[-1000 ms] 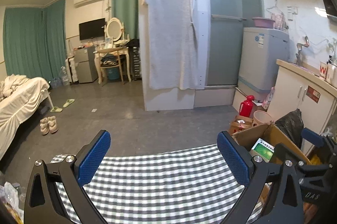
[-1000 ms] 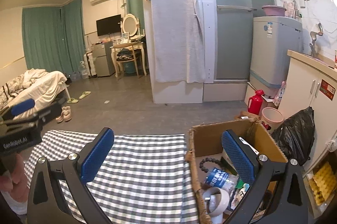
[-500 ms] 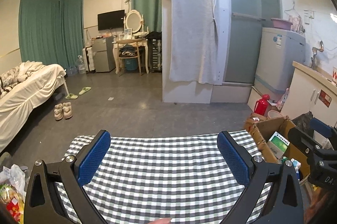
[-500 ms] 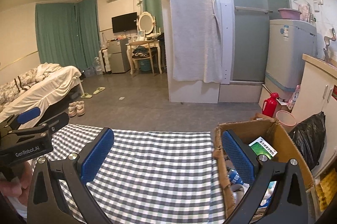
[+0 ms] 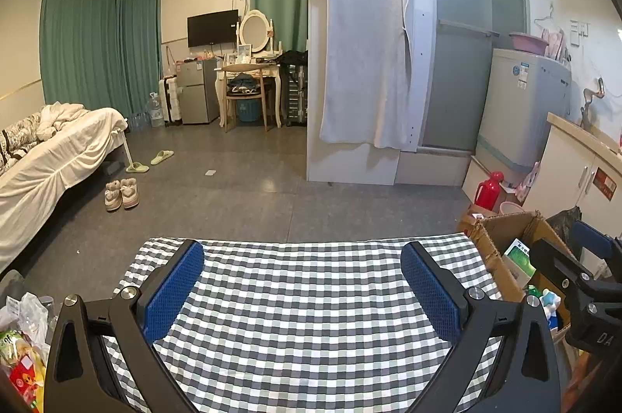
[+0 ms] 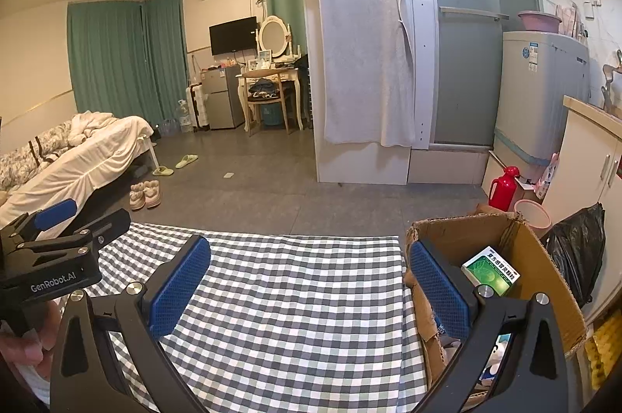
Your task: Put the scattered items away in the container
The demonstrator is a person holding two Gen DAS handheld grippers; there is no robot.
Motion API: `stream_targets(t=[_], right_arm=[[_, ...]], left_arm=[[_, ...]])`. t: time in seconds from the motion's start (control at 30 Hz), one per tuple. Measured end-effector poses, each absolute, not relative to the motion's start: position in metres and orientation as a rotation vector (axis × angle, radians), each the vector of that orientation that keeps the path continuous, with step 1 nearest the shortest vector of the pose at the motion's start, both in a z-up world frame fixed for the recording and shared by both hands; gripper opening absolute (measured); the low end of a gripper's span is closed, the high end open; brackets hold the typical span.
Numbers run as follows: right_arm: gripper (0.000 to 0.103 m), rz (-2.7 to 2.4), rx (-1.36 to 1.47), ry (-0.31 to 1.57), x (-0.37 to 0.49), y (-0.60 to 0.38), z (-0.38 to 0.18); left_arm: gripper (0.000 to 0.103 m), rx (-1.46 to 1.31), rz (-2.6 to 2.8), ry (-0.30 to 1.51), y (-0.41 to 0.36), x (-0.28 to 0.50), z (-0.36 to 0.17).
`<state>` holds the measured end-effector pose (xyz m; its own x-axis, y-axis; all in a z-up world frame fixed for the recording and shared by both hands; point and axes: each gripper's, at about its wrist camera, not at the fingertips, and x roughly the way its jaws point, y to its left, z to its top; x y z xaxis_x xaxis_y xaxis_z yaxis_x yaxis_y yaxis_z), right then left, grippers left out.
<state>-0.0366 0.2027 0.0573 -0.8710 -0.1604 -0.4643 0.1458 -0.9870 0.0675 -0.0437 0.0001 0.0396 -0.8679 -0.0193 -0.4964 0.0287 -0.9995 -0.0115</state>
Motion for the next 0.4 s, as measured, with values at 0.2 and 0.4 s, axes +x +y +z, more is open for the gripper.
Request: stream_targets(t=[0.2,0.4], right_arm=[[0.103,-2.888,0.729,-0.038,-0.0384,0.1973,0.0525],[0.103,-2.886,0.735,-0.039,-0.0373,0.1959,0.0509]], left_arm=[[0.103,0.815,-3.010,0.026,0.0030,-0.0446,0.0372],[0.103,0.833,-3.006,0.027,0.0024,-0.0454,0.0343]])
